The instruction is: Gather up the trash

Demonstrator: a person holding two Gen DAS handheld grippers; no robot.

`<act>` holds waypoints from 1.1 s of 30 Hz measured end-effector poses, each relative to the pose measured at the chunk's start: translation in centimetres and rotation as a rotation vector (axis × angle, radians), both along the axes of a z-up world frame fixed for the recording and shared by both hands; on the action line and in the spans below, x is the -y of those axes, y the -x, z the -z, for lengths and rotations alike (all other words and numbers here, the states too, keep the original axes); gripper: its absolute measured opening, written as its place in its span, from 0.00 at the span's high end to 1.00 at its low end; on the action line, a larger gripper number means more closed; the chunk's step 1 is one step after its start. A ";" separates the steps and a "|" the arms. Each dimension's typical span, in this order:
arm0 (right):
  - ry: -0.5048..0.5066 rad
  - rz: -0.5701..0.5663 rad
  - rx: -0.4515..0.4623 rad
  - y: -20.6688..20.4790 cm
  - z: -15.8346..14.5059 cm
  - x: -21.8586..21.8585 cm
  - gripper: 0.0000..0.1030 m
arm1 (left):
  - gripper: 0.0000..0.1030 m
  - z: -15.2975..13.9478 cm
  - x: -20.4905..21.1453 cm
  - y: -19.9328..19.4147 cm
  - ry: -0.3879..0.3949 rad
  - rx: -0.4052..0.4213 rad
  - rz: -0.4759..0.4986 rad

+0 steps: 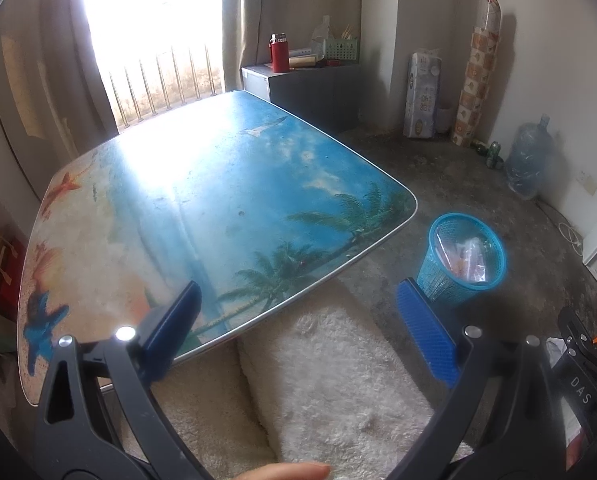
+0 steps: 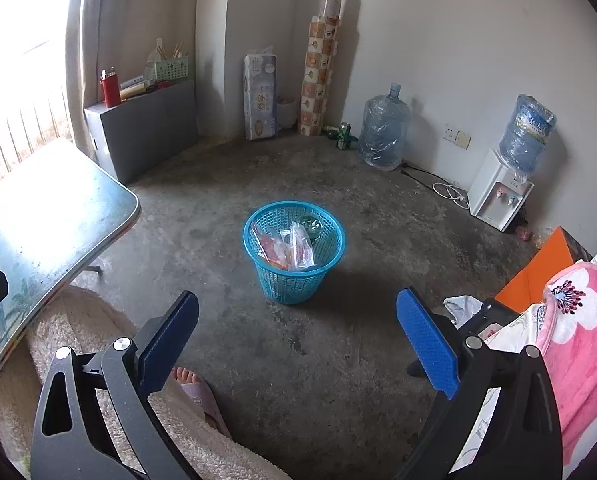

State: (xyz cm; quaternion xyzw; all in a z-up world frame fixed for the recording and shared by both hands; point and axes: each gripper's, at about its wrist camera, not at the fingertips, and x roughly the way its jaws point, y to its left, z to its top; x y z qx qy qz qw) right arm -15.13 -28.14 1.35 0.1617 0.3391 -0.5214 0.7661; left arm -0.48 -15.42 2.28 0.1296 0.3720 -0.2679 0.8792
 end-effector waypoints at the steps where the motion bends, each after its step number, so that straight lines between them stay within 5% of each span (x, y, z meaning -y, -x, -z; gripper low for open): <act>1: 0.000 0.003 0.000 0.0 0.0 0.0 0.06 | 0.08 0.0 0.1 0.0 0.001 0.003 0.003; 33: -0.042 0.040 0.023 1.1 0.0 1.6 0.06 | 0.08 0.0 1.7 0.8 -0.008 -0.008 0.060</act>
